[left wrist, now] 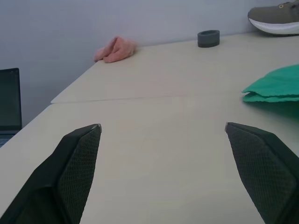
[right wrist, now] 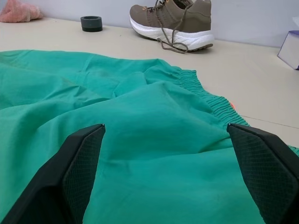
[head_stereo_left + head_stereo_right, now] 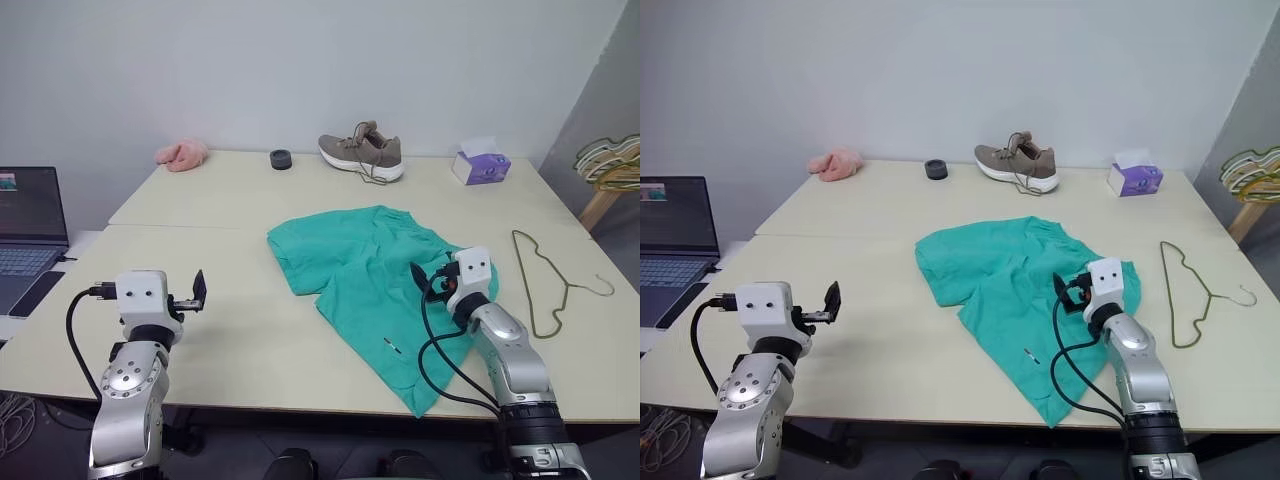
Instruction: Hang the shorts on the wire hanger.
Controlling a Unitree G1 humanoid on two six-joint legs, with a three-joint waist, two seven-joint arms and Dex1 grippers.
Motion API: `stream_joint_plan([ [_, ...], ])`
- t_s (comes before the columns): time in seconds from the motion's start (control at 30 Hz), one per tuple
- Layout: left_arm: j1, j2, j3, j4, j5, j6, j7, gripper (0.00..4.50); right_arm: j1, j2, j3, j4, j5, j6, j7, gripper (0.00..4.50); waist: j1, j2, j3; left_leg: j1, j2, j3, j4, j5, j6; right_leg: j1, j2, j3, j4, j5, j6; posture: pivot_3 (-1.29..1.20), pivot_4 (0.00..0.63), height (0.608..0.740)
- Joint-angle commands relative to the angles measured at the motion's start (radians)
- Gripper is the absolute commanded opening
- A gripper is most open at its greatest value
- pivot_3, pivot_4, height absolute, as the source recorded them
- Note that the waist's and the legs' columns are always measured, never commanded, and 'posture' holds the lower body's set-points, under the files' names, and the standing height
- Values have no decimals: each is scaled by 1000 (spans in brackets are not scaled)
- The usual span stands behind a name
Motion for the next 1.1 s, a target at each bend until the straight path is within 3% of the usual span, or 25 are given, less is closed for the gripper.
stream_joint_plan([
  [0.03, -15, 15, 5, -25, 2, -53, -19, 4500, -7, -6, -2, -55, 5, -15, 4, 4456, 0, 0, 0, 0, 0, 1, 0, 0, 0, 0, 0, 1, 0, 0, 0, 68, 0, 740],
  [0.67, -8, 21, -29, -7, 20, -74, -81, 4500, 10, -10, 5, -74, 5, -13, 18, 4456, -1, 0, 0, 2, 6, 9, -1, 0, 0, -1, 3, 6, 0, 1, 1, 47, 0, 740],
  [0.9, 3, 35, -105, -38, -112, -104, -307, 4500, 23, -38, -8, -115, 30, -3, 54, 4456, -9, 1, 1, 2, 6, 11, -1, 0, 0, -2, 3, 7, 0, 1, 1, -14, 0, 740],
  [1.03, -22, 75, -221, -58, -165, -42, -449, 4500, 54, -104, -21, -197, 105, 33, 163, 4456, -19, 3, 2, 1, 6, 11, -1, 0, 0, -2, 4, 7, -1, 1, 1, -63, 0, 740],
  [1.1, -44, 117, -312, -73, -206, 31, -562, 4500, 103, -187, -22, -279, 188, 109, 283, 4456, -27, 3, 2, 1, 6, 11, -1, 0, 0, -1, 4, 7, -1, 1, 1, -93, 0, 740],
])
